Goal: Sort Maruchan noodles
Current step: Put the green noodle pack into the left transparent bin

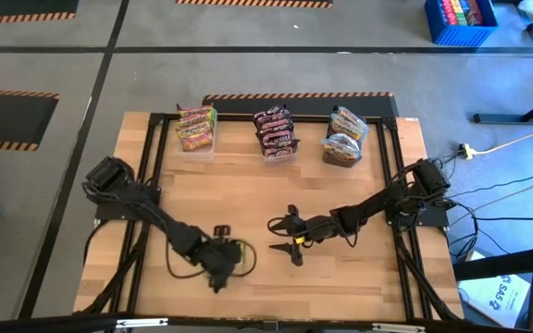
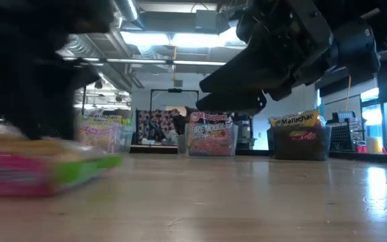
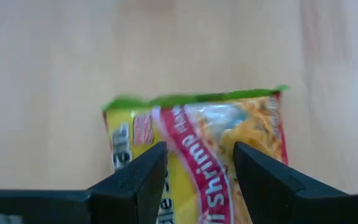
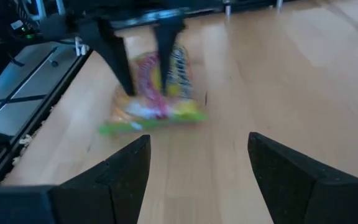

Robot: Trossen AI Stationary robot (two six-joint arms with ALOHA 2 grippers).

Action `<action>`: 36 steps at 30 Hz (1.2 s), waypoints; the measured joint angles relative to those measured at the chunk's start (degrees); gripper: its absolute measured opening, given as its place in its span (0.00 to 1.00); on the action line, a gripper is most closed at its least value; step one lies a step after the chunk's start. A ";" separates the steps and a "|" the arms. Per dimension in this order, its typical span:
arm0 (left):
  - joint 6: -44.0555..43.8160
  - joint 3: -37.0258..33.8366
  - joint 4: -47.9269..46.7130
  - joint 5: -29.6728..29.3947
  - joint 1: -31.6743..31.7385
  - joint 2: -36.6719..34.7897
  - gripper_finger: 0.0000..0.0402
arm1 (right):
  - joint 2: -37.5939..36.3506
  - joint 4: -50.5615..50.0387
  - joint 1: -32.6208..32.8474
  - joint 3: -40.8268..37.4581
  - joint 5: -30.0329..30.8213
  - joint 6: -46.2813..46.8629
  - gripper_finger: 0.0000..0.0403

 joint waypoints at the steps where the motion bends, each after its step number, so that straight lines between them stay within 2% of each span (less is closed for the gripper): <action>1: 1.02 -0.07 1.74 -0.77 1.11 0.07 0.45 | 0.00 0.00 0.00 0.29 -0.02 0.01 0.63; 5: 3.35 -0.03 9.60 -4.87 5.01 0.26 0.45 | -0.99 -1.99 0.00 1.01 -0.36 0.61 0.63; 8: 4.69 0.35 12.19 -5.11 7.22 0.10 0.45 | -3.42 -6.56 0.00 1.22 -0.67 3.51 0.63; 13: 7.94 3.69 6.33 -4.19 8.32 -3.75 0.45 | -8.94 -15.46 0.09 1.27 -1.68 6.46 0.63; 17: 8.04 4.84 -3.38 -4.34 8.15 -9.43 0.45 | -9.31 -11.61 0.90 1.24 -3.52 5.66 0.63; 21: 7.59 3.44 -10.66 -4.87 7.95 -15.05 0.45 | -4.37 -0.07 2.52 1.59 -2.13 0.17 0.63; 25: 5.02 -2.55 -6.92 -0.34 9.67 -19.36 0.45 | 1.58 1.22 3.65 6.93 -2.28 -4.47 0.63; 31: -2.83 -14.17 6.40 10.87 13.22 -21.03 0.45 | 10.62 -13.22 4.72 20.15 -1.54 -14.36 0.63; 33: -5.30 -15.56 7.61 11.96 14.03 -20.49 0.45 | 12.31 -20.01 5.12 24.32 -0.18 -16.72 0.63; 36: -7.20 -15.89 7.52 10.64 14.46 -19.84 0.45 | 14.95 -27.36 5.05 29.64 1.74 -19.21 0.63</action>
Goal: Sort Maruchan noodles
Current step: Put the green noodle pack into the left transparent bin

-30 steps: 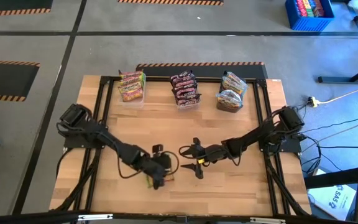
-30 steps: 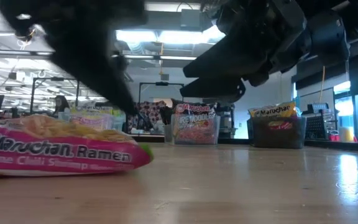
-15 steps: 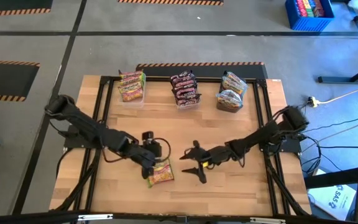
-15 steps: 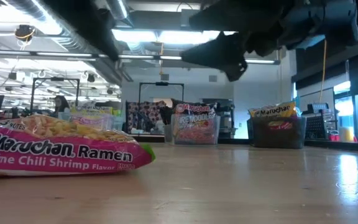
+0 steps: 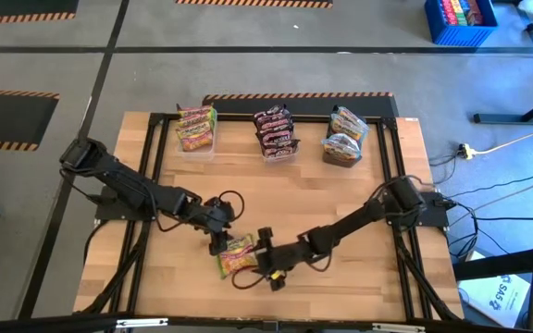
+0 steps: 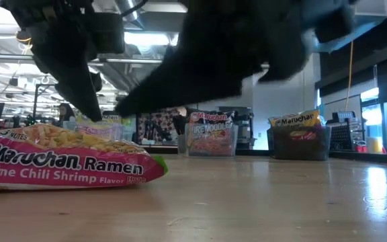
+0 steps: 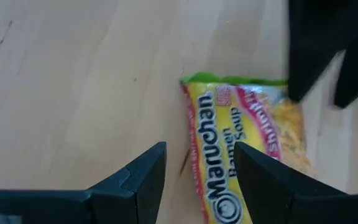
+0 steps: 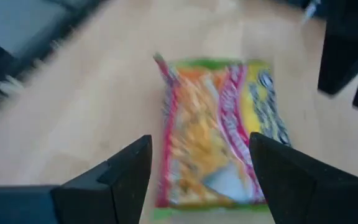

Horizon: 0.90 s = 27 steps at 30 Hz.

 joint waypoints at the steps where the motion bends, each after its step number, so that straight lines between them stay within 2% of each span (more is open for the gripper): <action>1: -0.01 0.00 0.25 -0.20 -0.01 -0.05 0.45 | 0.59 -1.66 0.00 1.27 0.33 -0.74 0.63; 3: 0.96 0.04 0.51 -2.10 -0.05 -0.05 0.45 | 1.84 -1.93 -0.07 3.32 0.28 -2.06 0.63; 8: 2.98 0.04 0.85 -11.66 -0.44 -0.05 0.45 | 4.52 -2.45 0.26 5.15 -0.20 -3.33 0.63; 12: 2.07 0.04 1.52 -12.90 -0.93 -0.05 0.45 | 6.37 -1.66 0.93 5.87 1.30 -4.49 0.63; 16: 0.11 0.04 1.68 -7.69 -0.54 0.57 0.45 | 7.04 -2.16 1.11 5.87 4.62 -4.66 0.63; 23: -4.69 -2.40 3.32 5.88 1.82 5.84 0.45 | 8.70 -0.66 1.07 5.89 5.96 -4.60 0.63; 27: -5.57 -3.82 7.54 12.16 3.83 7.71 0.45 | 8.74 -0.43 1.64 5.83 6.85 -4.69 0.63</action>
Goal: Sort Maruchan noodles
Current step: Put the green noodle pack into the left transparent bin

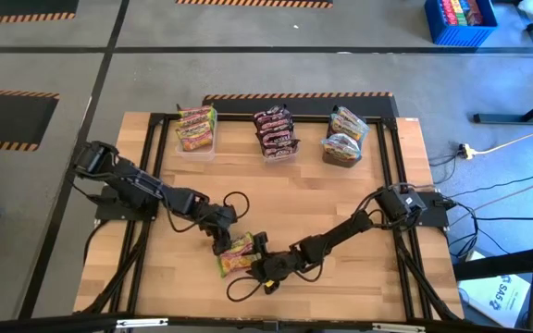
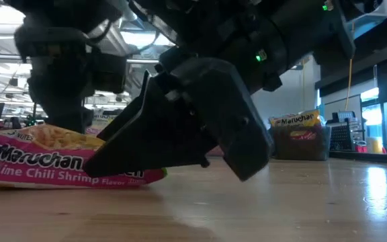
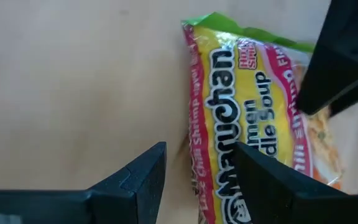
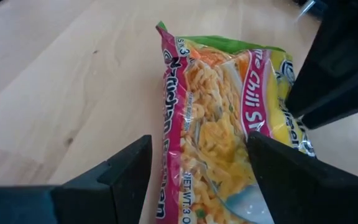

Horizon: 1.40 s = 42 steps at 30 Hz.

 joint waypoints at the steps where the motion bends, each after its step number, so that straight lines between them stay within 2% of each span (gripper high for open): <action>1: 0.00 -0.31 1.66 1.78 0.48 0.48 0.45 | 0.03 0.23 0.28 -0.03 0.09 -0.13 0.63; 8: -0.71 -1.82 12.27 14.92 3.46 2.65 0.45 | 0.13 0.62 0.61 -0.09 0.17 -0.79 0.63; 14: -3.52 -1.85 14.25 20.61 4.98 3.69 0.45 | 0.13 0.57 0.63 -0.09 0.15 -0.90 0.63; 17: -3.62 -1.85 14.25 20.33 4.84 3.69 0.45 | 0.13 0.55 0.63 -0.10 0.19 -0.90 0.63; 22: -2.98 -1.62 12.16 11.59 3.16 3.51 0.45 | 0.17 0.40 0.51 -0.13 0.63 -0.90 0.63; 26: -1.83 -1.61 10.49 12.63 3.08 3.52 0.45 | 0.22 0.39 0.42 -0.14 0.86 -0.88 0.63; 31: -4.53 -1.61 10.16 12.26 3.08 3.52 0.47 | 0.24 0.81 0.42 -0.20 0.86 -0.82 0.63; 42: -4.55 -1.60 8.31 8.80 2.84 4.06 0.69 | 0.27 1.11 0.44 -0.22 0.82 -0.77 0.63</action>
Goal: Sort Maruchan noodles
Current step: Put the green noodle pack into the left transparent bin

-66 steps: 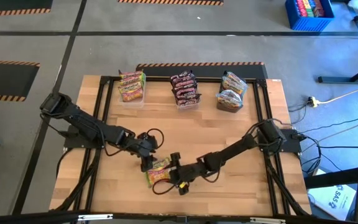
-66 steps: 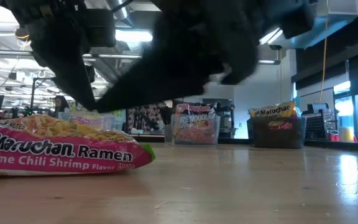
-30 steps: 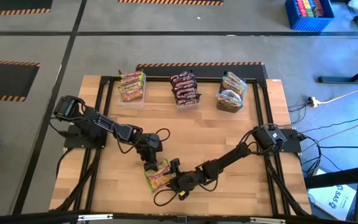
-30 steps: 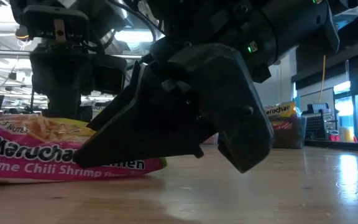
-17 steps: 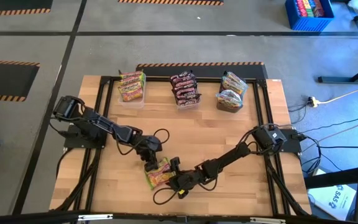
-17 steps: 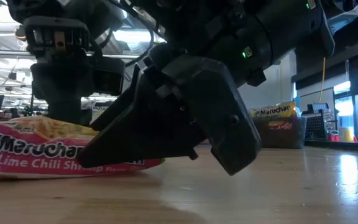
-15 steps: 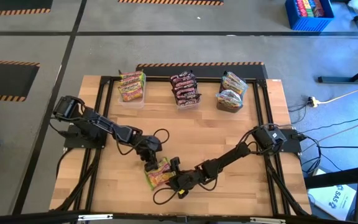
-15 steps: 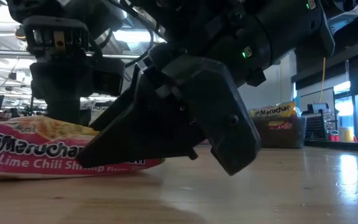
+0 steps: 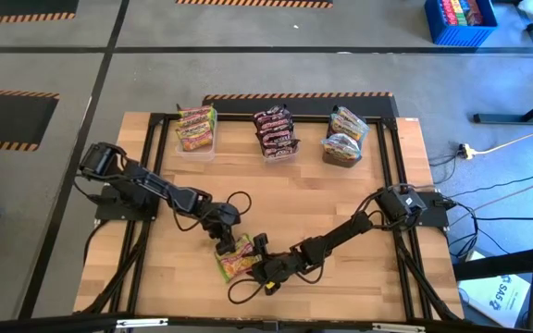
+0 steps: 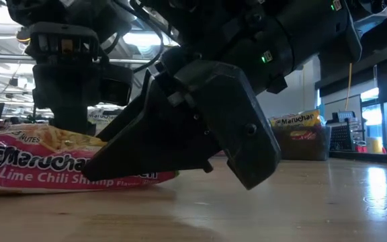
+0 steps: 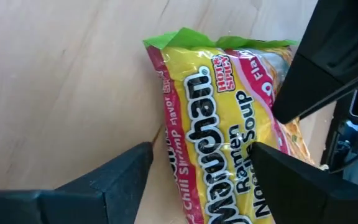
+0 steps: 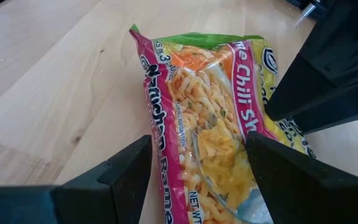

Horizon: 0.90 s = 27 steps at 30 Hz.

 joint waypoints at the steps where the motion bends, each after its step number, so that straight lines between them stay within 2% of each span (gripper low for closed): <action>1: -0.08 0.01 0.70 0.88 -0.20 0.56 0.70 | 0.00 0.01 0.00 0.00 -0.02 0.00 0.63; 8: -3.23 -0.14 17.51 10.34 -1.36 7.10 0.67 | -0.02 0.50 0.24 0.02 -1.24 0.02 0.63; 11: -3.48 -0.27 21.32 13.16 -1.38 8.44 0.65 | -0.07 0.52 0.31 0.07 -2.08 0.02 0.63; 21: -4.29 -0.31 21.33 16.47 -1.27 8.22 0.50 | -0.09 0.69 0.62 0.11 -2.20 -0.46 0.63; 27: -2.54 -0.31 20.74 16.71 -1.31 8.12 0.40 | -0.14 0.93 1.80 -0.02 1.70 -2.54 0.63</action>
